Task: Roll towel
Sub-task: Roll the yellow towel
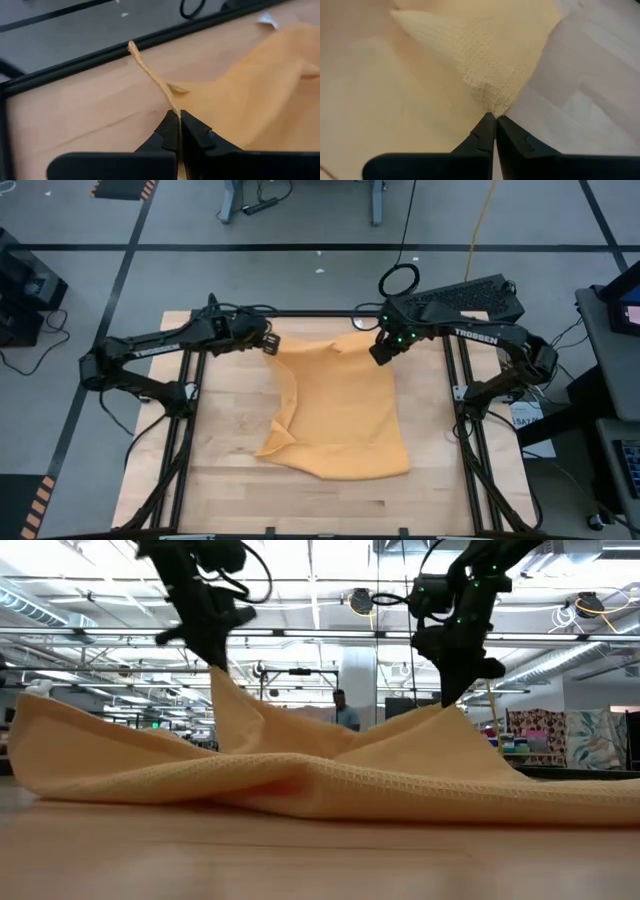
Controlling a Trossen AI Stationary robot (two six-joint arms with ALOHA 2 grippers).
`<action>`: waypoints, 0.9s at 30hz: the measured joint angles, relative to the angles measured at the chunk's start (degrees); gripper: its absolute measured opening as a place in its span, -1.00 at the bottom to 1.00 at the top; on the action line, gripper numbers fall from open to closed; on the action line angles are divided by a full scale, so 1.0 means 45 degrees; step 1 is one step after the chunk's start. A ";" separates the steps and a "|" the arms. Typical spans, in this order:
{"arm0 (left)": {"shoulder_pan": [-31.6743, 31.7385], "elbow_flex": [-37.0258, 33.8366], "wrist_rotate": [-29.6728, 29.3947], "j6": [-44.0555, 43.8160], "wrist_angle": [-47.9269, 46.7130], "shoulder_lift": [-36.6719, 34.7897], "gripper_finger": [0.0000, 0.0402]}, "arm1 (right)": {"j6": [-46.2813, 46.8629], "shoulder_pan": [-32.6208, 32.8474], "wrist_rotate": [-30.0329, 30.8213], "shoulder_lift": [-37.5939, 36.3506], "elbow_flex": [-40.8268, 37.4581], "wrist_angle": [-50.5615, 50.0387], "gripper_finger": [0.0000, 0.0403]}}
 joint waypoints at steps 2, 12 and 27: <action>0.0032 0.0000 0.0308 0.0592 0.0595 0.0544 -0.94 | 0.0213 0.0000 -0.0018 0.0020 -0.0282 0.0310 -0.96; 0.0971 -0.0019 0.0668 0.0856 0.1387 0.1876 -0.85 | 0.0448 0.0000 -0.0285 0.0020 -0.0701 -0.0327 -0.71; 0.2170 -0.0019 0.4260 -0.1480 0.0943 0.0576 -0.04 | 0.0186 0.0275 -0.2630 -0.0211 -0.0701 -0.0378 -0.08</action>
